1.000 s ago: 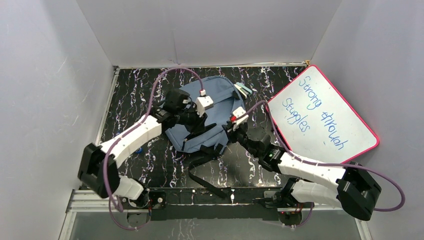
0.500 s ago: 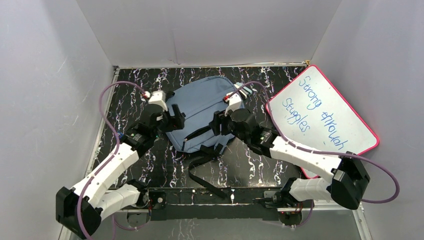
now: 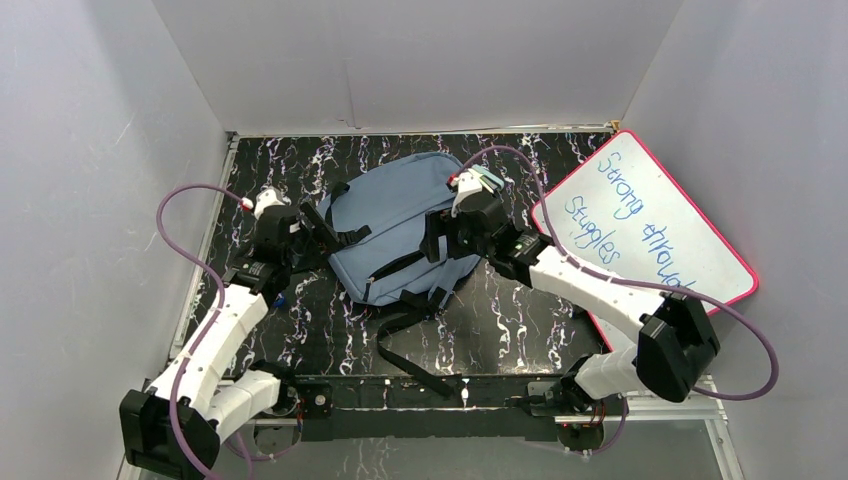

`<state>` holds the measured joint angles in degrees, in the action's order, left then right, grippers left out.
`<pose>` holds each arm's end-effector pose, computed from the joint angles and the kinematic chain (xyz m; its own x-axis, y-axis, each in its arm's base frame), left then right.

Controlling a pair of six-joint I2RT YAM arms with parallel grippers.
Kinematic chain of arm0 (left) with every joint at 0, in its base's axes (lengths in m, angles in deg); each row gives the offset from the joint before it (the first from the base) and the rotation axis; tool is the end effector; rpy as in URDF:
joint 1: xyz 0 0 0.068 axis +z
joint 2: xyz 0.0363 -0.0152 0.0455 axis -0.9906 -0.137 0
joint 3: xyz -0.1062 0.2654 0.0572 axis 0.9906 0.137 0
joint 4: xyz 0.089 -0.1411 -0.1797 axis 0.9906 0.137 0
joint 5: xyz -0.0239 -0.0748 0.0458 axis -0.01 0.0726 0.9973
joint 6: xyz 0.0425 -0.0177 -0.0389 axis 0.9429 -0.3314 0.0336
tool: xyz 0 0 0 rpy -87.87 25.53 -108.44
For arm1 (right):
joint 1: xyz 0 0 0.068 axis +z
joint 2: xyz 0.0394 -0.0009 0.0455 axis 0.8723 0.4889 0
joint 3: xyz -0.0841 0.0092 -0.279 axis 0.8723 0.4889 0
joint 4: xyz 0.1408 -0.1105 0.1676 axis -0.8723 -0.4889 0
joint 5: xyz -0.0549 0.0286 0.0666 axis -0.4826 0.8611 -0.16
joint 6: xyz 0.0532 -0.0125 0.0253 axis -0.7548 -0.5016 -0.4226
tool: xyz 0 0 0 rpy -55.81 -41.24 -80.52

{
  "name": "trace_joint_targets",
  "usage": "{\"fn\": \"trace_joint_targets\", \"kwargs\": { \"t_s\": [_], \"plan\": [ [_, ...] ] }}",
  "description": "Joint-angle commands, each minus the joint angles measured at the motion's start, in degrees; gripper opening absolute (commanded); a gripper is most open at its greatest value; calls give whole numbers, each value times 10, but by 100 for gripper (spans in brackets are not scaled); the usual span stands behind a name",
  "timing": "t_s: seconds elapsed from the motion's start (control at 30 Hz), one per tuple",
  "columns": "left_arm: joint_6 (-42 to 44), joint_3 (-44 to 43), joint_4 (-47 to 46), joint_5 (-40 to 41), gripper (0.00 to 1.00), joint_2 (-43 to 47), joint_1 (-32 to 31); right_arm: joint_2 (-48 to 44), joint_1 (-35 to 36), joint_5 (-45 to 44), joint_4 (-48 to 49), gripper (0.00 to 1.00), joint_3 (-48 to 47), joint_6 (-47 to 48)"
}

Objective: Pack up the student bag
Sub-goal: Zip the student bag at the center of the board.

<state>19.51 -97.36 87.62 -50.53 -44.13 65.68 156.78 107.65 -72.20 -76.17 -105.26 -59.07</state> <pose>0.1919 -0.0469 0.3027 -0.4299 -0.5446 -0.7202 -0.2411 0.8379 -0.4897 0.2045 0.2101 0.3078 -0.5484 -0.0293 -0.8357 -0.4708 0.8368 0.2796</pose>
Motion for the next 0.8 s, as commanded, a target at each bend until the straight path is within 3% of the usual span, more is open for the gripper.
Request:
{"fn": "trace_joint_targets", "kwargs": {
  "t_s": [0.0, 0.17, 0.4, 0.6, 0.77],
  "plan": [
    [-25, -2, 21, 4, 83, 2, 13, 17, 0, 29, -17, 89, -51, -19],
    [-22, -17, 46, 13, 84, -12, 15, 72, 49, -28, -77, 86, -123, -49],
    [-78, -9, 99, 72, 84, 12, 37, 167, 114, -14, -122, 80, -222, -78],
    [-98, 14, 104, 54, 84, 32, 68, 247, 160, -12, -186, 74, -308, -86],
    [-89, 21, 89, 39, 84, 28, 70, 324, 207, -73, -276, 73, -392, -79]
  ]
}}
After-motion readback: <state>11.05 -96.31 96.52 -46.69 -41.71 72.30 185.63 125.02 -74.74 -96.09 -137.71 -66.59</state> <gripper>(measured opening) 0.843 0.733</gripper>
